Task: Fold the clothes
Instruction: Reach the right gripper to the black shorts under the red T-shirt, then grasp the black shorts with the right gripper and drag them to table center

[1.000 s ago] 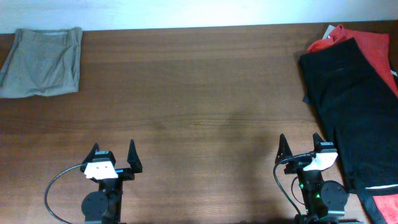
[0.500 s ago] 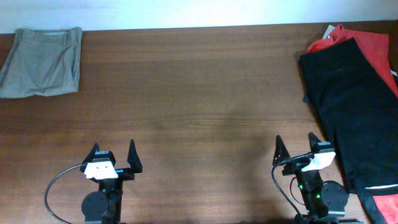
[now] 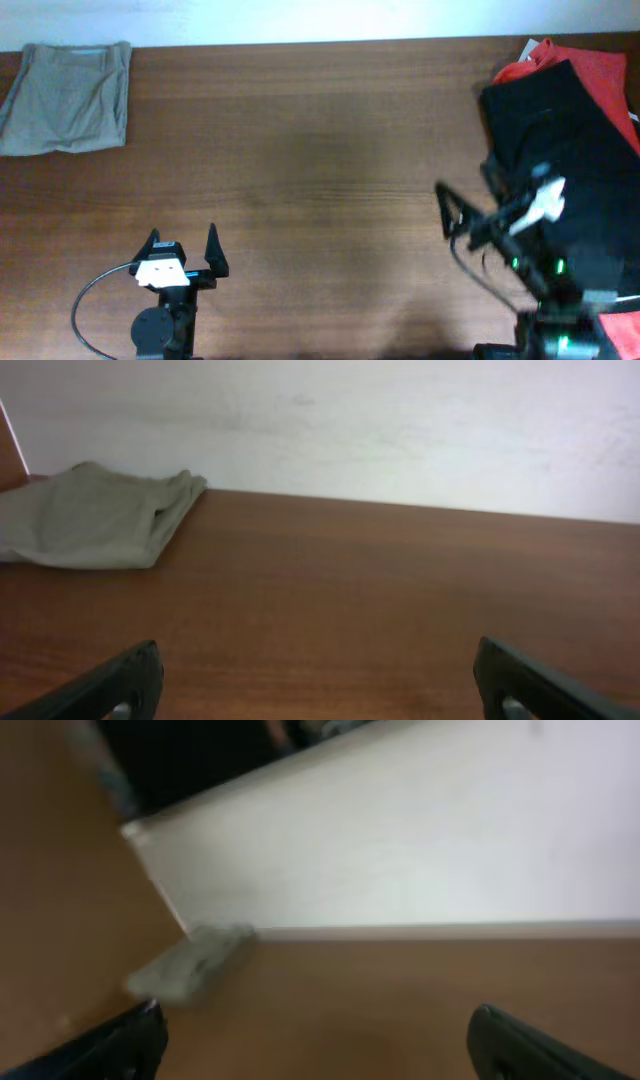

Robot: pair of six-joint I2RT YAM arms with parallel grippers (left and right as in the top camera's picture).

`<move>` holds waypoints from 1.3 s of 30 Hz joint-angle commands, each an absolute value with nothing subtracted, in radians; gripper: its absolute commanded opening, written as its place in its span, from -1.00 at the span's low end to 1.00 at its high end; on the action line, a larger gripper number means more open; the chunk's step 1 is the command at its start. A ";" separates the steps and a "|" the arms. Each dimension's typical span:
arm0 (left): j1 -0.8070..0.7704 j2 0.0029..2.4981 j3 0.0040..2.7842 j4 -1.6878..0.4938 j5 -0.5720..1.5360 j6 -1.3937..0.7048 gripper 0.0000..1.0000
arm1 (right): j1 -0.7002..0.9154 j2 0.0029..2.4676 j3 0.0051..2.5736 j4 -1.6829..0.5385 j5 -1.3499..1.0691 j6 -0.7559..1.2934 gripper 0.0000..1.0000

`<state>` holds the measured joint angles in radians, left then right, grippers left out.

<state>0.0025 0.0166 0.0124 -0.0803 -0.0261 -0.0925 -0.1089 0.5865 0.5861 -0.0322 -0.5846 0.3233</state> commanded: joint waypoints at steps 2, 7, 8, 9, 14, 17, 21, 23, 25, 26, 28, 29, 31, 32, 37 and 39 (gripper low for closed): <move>0.007 0.008 0.009 -0.083 -0.015 -0.073 0.98 | -0.113 1.134 1.098 -0.408 -0.256 0.056 0.97; 0.007 0.008 0.009 -0.083 -0.015 -0.073 0.98 | -0.113 1.615 1.408 -0.528 0.028 -0.061 0.97; 0.007 0.008 0.009 -0.083 -0.015 -0.073 0.98 | -0.113 1.727 1.454 -0.534 0.132 -0.126 0.97; 0.007 0.008 0.009 -0.083 -0.015 -0.073 0.98 | -0.113 1.773 1.478 -0.536 0.178 -0.132 0.97; 0.007 0.008 0.009 -0.083 -0.015 -0.073 0.98 | -0.111 2.138 1.711 -0.622 0.315 -0.225 0.98; 0.007 0.008 0.009 -0.083 -0.015 -0.073 0.98 | -0.111 2.259 1.713 -0.587 0.385 -0.251 0.97; 0.007 0.008 0.009 -0.083 -0.015 -0.073 0.98 | -0.112 2.320 1.713 -0.526 0.446 -0.255 0.80; 0.007 0.008 0.009 -0.083 -0.015 -0.073 0.98 | -0.112 2.352 1.713 -0.486 0.487 -0.280 0.54; 0.007 0.008 0.009 -0.083 -0.015 -0.073 0.98 | -0.113 2.378 1.713 -0.467 0.524 -0.284 0.09; 0.007 0.008 0.009 -0.083 -0.015 -0.073 0.98 | -0.113 2.378 1.713 -0.455 0.530 -0.280 0.01; 0.007 0.008 0.009 -0.083 -0.015 -0.073 0.98 | -0.112 2.378 1.714 -0.448 0.532 -0.276 -0.34; 0.007 0.008 0.009 -0.083 -0.015 -0.073 0.98 | -0.111 2.378 1.716 -0.448 0.532 -0.271 -0.46; 0.007 0.008 0.009 -0.083 -0.015 -0.073 0.98 | -0.111 2.370 1.755 -0.477 0.536 -0.191 -0.46; 0.007 0.008 0.009 -0.083 -0.015 -0.073 0.98 | -0.111 2.362 1.783 -0.496 0.532 -0.174 -0.46; 0.007 0.008 0.009 -0.083 -0.015 -0.073 0.98 | -0.110 2.360 1.893 -0.607 0.532 -0.125 -0.92; 0.007 0.008 0.009 -0.083 -0.015 -0.073 0.98 | -0.110 2.341 1.904 -0.615 0.527 -0.087 -0.92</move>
<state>0.0025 0.0109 0.0132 -0.0792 -0.0261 -0.0895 -0.1089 2.3482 1.8706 -0.6220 0.5125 -0.1410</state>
